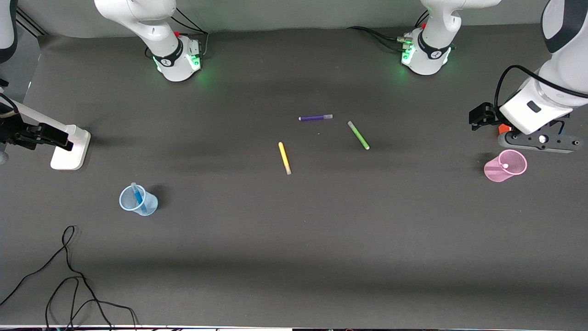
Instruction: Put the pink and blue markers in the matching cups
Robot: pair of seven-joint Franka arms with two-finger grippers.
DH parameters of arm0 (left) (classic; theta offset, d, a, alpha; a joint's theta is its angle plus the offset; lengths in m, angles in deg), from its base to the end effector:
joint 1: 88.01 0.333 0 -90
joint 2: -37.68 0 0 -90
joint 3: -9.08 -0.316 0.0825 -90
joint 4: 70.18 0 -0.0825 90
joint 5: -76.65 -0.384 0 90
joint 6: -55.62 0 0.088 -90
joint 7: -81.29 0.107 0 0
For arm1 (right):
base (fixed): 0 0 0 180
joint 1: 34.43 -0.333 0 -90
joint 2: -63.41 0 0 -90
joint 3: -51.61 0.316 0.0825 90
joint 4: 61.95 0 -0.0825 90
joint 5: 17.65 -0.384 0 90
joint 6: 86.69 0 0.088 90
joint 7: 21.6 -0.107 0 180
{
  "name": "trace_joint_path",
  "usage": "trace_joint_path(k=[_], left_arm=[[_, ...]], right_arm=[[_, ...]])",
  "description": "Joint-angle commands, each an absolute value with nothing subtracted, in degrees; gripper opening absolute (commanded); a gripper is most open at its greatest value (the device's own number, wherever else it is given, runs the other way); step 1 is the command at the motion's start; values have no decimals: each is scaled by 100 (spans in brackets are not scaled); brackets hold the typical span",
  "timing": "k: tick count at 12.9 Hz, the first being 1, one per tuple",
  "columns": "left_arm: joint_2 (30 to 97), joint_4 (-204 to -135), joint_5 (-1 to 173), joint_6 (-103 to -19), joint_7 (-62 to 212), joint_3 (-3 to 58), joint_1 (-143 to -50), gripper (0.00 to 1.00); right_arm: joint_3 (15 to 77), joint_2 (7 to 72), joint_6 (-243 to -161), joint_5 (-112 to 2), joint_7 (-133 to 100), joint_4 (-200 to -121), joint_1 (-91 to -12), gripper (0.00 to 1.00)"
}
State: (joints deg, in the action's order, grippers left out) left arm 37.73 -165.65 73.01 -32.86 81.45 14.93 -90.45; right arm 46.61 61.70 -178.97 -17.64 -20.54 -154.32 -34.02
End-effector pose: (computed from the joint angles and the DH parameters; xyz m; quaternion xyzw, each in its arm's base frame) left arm 0.5425 -0.0720 0.5773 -0.9948 0.0746 0.0590 0.0360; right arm 0.5629 -0.0526 0.5917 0.9992 -0.0379 -0.0157 0.0005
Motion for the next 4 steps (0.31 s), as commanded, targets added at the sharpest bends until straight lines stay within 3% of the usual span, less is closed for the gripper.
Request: trace_joint_path(k=[1,4], left_arm=[[3697,-16633,7278,-3324,8077,1435,-9126,100],[3697,-16651,7287,-3289,8077,1444,-9126,100]], right_arm=[[4616,6209,-17924,-1721,-1984,-15441,-3469,100],[4625,6227,-17924,-1721,-1976,-15449,-3469,100]])
